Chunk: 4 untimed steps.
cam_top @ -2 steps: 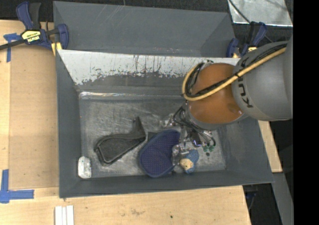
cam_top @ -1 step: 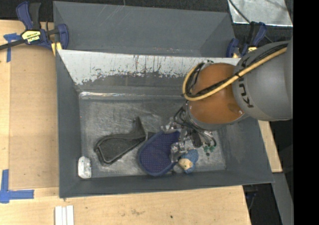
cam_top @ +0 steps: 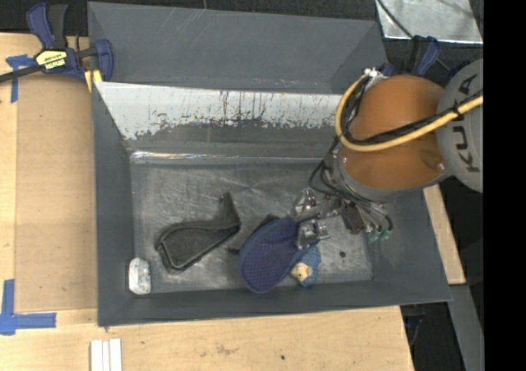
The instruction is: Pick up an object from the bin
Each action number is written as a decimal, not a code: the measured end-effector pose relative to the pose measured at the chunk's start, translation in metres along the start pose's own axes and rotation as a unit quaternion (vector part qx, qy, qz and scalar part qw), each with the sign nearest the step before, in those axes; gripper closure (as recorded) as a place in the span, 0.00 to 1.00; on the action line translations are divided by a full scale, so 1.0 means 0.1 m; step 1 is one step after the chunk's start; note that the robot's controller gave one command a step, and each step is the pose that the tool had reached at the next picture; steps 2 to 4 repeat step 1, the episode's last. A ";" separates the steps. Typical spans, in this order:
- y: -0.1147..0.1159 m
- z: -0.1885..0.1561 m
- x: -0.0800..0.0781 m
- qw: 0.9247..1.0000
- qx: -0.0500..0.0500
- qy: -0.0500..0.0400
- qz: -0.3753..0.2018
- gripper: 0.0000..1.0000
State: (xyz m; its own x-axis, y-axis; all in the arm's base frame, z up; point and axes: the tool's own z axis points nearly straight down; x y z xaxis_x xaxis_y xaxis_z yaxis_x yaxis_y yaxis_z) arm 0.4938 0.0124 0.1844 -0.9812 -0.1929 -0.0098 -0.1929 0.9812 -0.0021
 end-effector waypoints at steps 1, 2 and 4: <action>1.17 -1.08 -0.54 0.990 -0.002 -0.001 -0.138 1.00; 1.17 -1.08 -0.54 0.990 -0.002 -0.001 -0.138 1.00; 1.17 -1.08 -0.54 0.990 -0.002 -0.001 -0.138 1.00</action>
Offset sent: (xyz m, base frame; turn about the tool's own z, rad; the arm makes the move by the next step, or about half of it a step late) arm 0.0278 0.1222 0.1048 -0.2727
